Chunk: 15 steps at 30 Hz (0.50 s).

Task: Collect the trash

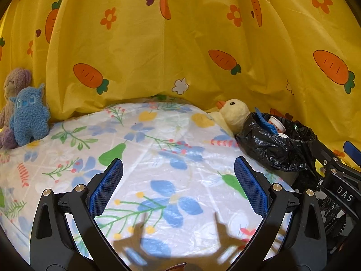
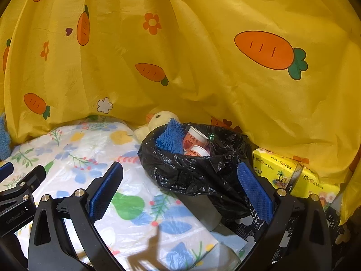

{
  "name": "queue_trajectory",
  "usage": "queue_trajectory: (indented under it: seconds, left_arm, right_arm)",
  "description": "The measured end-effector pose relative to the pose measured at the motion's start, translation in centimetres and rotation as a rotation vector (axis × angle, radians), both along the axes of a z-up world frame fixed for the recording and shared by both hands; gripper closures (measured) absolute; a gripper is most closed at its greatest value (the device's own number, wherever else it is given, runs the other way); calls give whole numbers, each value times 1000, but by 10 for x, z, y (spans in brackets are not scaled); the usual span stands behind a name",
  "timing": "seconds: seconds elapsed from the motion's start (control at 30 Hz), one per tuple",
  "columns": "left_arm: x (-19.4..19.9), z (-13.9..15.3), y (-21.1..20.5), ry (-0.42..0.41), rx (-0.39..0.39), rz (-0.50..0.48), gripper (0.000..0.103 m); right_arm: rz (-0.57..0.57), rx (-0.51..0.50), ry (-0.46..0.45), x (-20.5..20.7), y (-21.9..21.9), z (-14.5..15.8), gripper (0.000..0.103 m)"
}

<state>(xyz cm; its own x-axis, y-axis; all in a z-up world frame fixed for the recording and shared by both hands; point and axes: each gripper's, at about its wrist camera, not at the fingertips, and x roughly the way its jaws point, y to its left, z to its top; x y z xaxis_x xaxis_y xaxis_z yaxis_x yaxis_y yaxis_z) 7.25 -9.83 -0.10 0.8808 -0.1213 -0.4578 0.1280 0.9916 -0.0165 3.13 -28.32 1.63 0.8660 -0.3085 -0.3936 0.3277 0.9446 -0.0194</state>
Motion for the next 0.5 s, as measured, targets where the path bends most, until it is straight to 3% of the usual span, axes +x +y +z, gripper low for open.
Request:
queue_trajectory:
  seconds: [0.5]
  left_arm:
    - [-63, -2, 51, -20, -16, 76, 6]
  right_arm:
    - [99, -9, -16, -42, 55, -2, 6]
